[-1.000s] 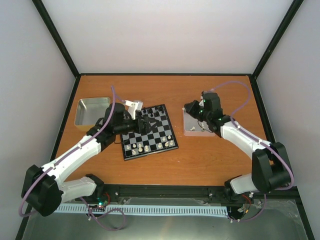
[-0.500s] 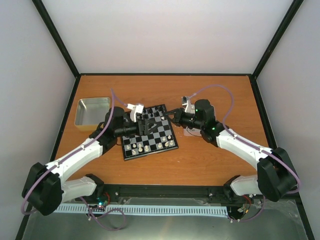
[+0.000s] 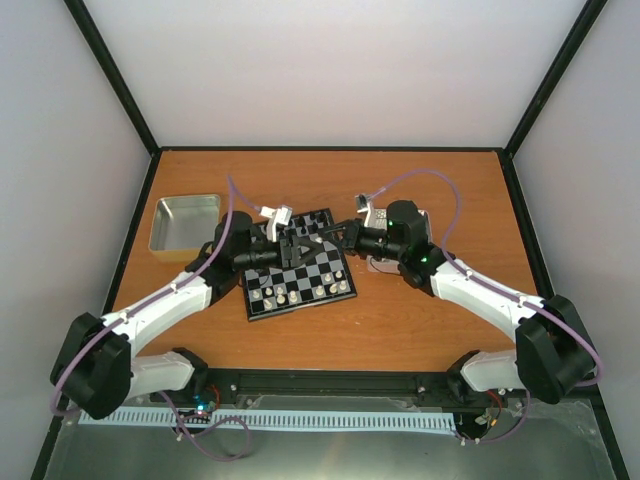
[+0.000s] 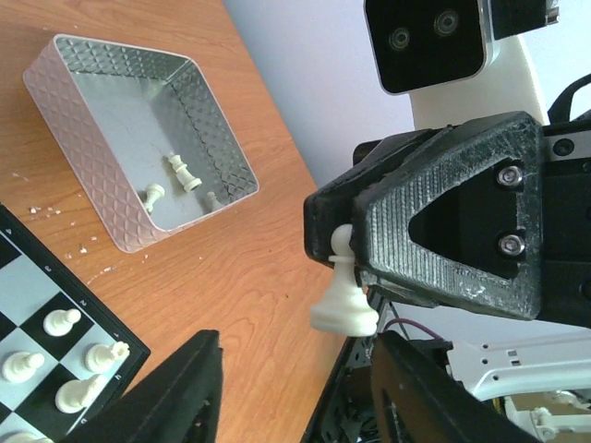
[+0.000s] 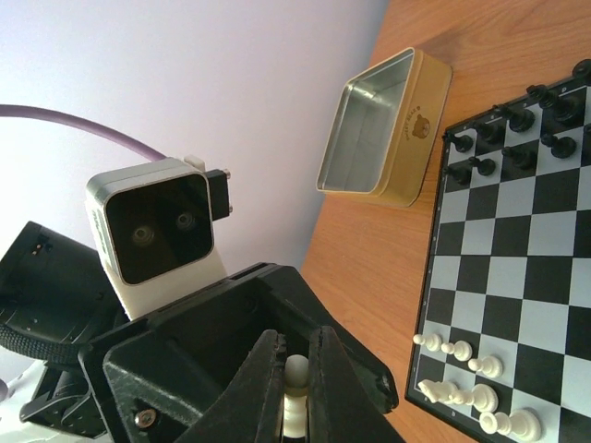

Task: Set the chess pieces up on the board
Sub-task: Place the chess piece on the chessboard.

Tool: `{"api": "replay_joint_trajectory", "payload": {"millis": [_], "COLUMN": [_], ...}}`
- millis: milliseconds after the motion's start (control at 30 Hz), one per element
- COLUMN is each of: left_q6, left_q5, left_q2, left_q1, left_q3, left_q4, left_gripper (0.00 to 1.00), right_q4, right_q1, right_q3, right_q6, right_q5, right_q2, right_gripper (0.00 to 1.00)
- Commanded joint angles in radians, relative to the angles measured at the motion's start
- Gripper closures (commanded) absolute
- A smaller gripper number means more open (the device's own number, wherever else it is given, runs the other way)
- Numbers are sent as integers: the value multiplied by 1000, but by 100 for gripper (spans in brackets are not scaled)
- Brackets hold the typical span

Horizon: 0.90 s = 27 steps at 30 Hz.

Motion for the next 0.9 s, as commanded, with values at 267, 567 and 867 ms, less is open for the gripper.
{"api": "replay_joint_trajectory", "payload": {"millis": [267, 567, 867], "left_q6": [11, 58, 263], "left_q5": [41, 19, 27], "left_q2": [9, 7, -3], "left_q1": [6, 5, 5], "left_q3": [48, 64, 83], "left_q4": [50, 11, -126], "left_gripper": [63, 86, 92], "right_q4": [9, -19, -175], "right_q1": [17, 18, 17], "right_q3": [1, 0, 91], "right_q6": [-45, -74, -162], "right_q5": [-59, -73, -22], "right_q2": [1, 12, 12], "right_gripper": [97, 97, 56]}}
